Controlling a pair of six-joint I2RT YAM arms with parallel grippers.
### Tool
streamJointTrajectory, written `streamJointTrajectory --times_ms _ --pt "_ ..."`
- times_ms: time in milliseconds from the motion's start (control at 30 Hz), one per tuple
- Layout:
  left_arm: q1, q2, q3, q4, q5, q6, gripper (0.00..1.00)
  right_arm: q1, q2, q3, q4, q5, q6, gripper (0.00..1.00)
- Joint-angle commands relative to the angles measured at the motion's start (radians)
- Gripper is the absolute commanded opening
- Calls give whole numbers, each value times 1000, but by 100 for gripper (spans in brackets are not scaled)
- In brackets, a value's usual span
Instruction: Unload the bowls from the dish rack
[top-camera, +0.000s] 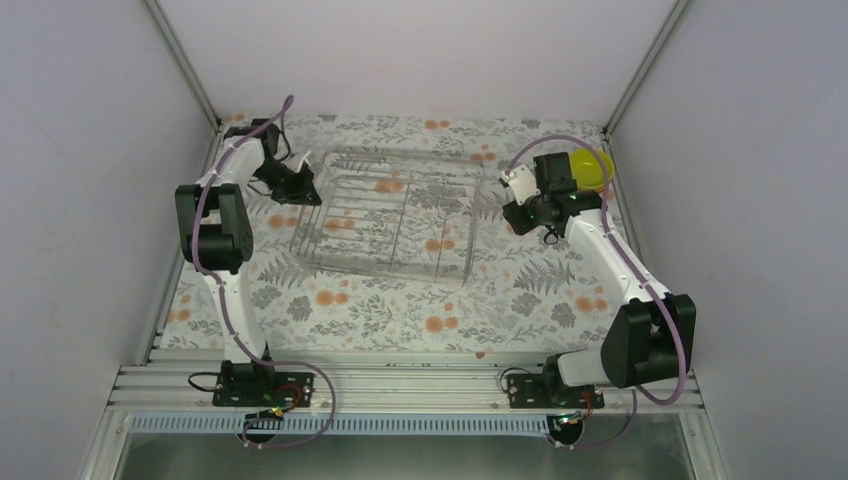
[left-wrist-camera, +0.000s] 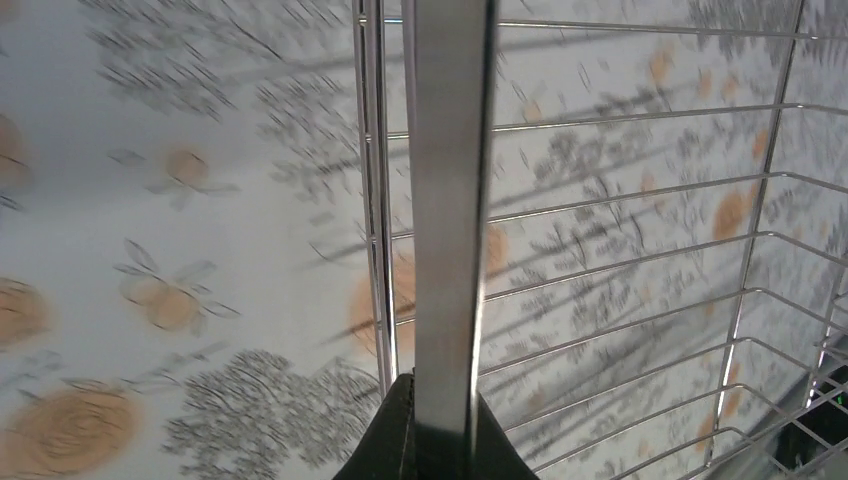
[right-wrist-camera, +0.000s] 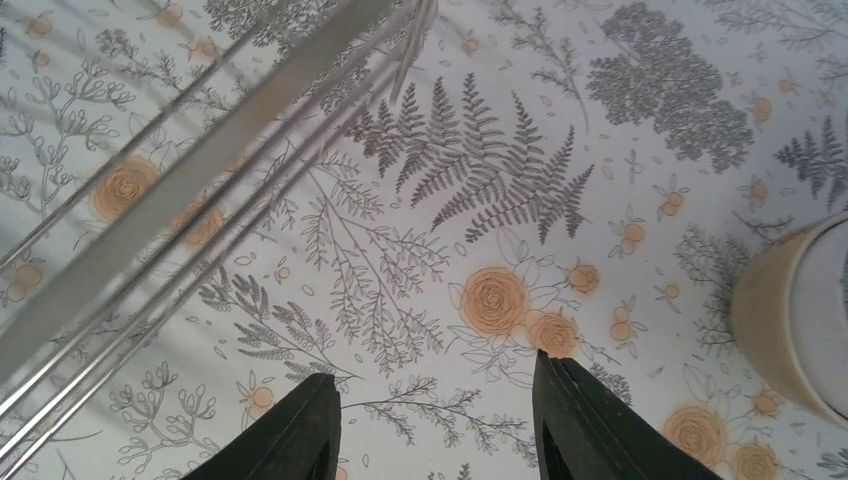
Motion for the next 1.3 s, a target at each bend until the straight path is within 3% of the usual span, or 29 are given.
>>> streamJointTrajectory --times_ms 0,367,667,1033,1267 --pt "31 49 119 87 111 -92 2 -19 -7 50 11 56 5 47" --pt "49 255 503 40 173 -95 2 -32 5 96 -2 42 3 47" --pt "31 429 723 52 155 -90 2 -32 36 107 -3 32 0 47" --pt "5 531 805 129 130 -145 2 -33 67 125 -9 33 4 46" --pt "6 476 778 110 23 -112 2 -32 72 128 -12 28 4 46"
